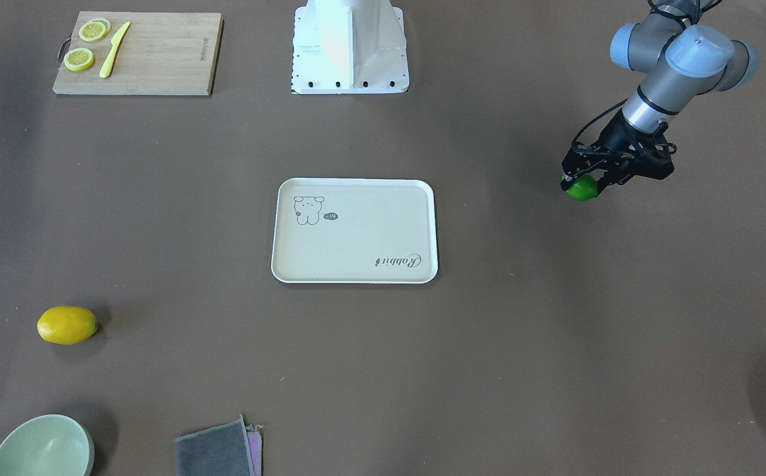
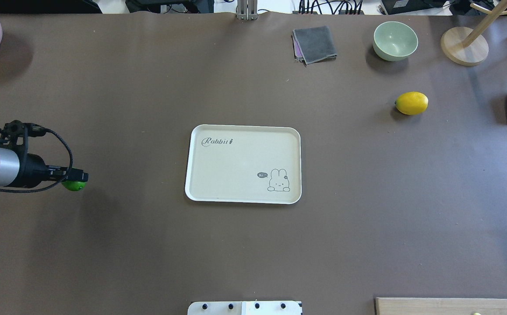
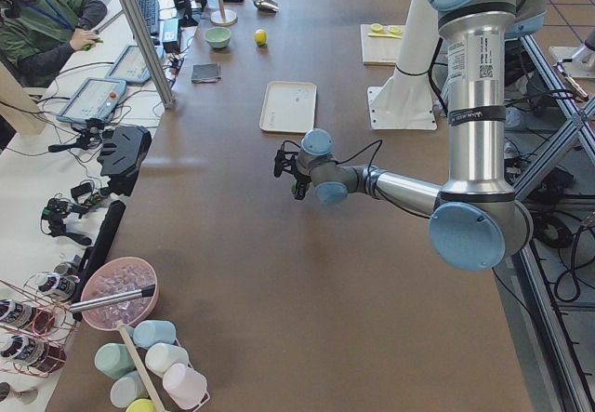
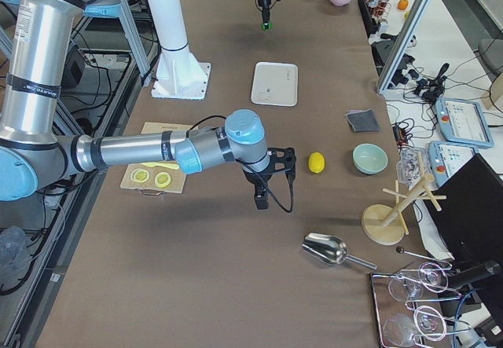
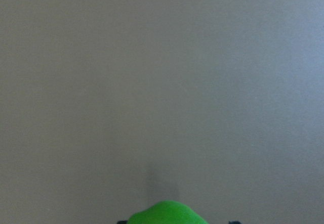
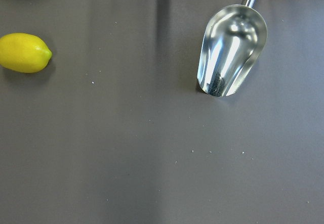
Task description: Place all lemons on tray
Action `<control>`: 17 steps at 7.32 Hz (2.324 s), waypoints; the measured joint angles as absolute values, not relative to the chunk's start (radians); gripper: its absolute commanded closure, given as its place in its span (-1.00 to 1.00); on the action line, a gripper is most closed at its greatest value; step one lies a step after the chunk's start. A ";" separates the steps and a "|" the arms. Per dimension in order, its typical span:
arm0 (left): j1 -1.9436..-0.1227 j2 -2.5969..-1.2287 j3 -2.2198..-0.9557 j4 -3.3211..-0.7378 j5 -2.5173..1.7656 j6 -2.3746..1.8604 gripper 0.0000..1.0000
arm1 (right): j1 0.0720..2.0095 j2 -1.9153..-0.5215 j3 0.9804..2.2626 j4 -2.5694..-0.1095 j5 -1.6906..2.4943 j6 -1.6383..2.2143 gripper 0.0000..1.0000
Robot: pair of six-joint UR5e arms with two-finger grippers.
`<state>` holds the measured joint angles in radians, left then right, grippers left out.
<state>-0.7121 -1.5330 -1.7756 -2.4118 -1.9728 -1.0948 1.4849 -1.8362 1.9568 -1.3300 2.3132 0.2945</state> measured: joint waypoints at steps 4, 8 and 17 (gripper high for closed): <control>-0.689 -1.887 -1.716 -2.203 -1.964 -1.215 1.00 | 1.485 -1.831 1.955 -1.331 2.312 0.300 -1.00; -0.573 -2.102 -1.577 -2.181 -1.853 -1.323 -0.95 | 1.485 -1.830 1.954 -1.331 2.313 0.301 -1.00; -0.950 -1.875 -1.755 -1.809 -2.097 -0.537 -0.96 | 1.312 -1.636 1.850 -1.271 2.233 0.542 -1.00</control>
